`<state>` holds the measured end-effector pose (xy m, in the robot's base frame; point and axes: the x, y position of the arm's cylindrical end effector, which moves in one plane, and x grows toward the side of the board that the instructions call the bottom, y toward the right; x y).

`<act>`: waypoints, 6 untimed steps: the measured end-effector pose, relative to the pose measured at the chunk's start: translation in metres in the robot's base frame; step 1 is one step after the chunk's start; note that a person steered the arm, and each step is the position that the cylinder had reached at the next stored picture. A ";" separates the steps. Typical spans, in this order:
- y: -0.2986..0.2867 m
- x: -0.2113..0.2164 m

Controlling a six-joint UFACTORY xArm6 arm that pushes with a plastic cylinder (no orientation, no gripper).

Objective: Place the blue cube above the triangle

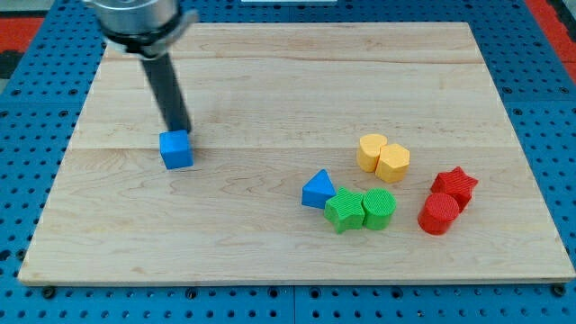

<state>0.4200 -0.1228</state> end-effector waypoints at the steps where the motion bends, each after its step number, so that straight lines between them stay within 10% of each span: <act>1: -0.006 -0.002; 3: -0.059 0.025; 6: 0.105 0.036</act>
